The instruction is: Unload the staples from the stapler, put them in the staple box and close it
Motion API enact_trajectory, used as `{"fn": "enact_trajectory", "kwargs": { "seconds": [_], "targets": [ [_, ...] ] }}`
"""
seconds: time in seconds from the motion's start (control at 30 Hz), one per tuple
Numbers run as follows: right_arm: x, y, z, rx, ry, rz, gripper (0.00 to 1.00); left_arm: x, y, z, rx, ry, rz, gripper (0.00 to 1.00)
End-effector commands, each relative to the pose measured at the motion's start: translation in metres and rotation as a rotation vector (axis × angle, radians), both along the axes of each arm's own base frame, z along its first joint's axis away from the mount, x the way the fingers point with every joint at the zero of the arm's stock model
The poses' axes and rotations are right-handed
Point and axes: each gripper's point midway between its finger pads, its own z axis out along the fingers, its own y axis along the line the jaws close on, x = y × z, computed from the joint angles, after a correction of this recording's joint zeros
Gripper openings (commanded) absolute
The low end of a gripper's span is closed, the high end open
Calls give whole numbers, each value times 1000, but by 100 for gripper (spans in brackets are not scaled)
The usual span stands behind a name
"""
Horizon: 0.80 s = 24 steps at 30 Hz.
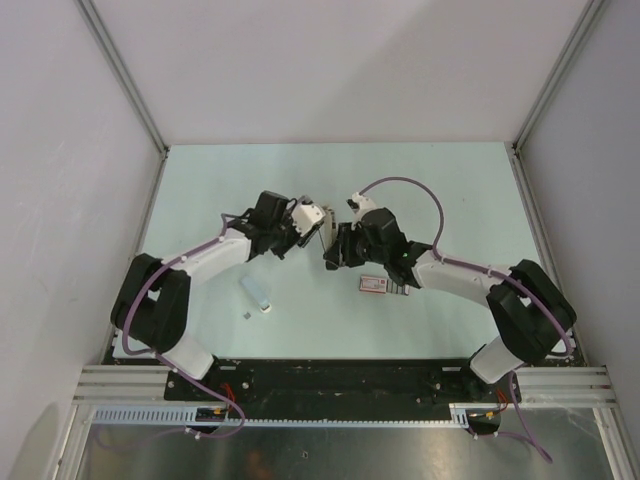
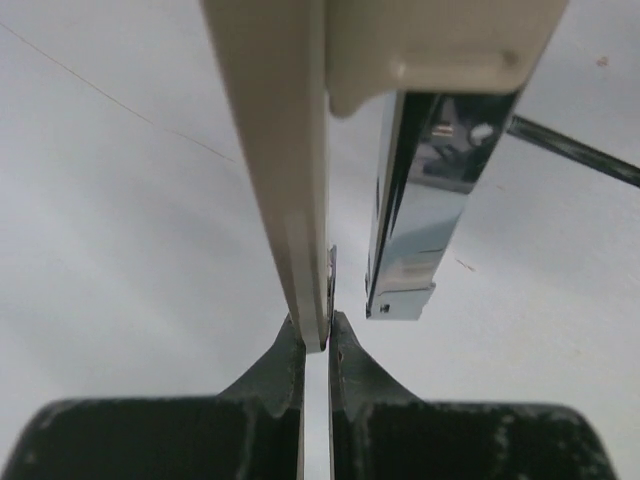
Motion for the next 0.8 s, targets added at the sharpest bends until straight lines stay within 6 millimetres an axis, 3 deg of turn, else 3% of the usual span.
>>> {"fn": "enact_trajectory", "kwargs": {
  "seconds": [0.0,0.37,0.77],
  "targets": [
    [11,-16,35,-27,-146,-36,0,30,16,28,142,-251,39,0],
    [8,-39,35,-91,-166,-78,0,37,33,17,359,-407,-3,0],
    [13,-51,34,-95,-150,-87,0,29,45,5,561,-529,-108,0]
  ]
}}
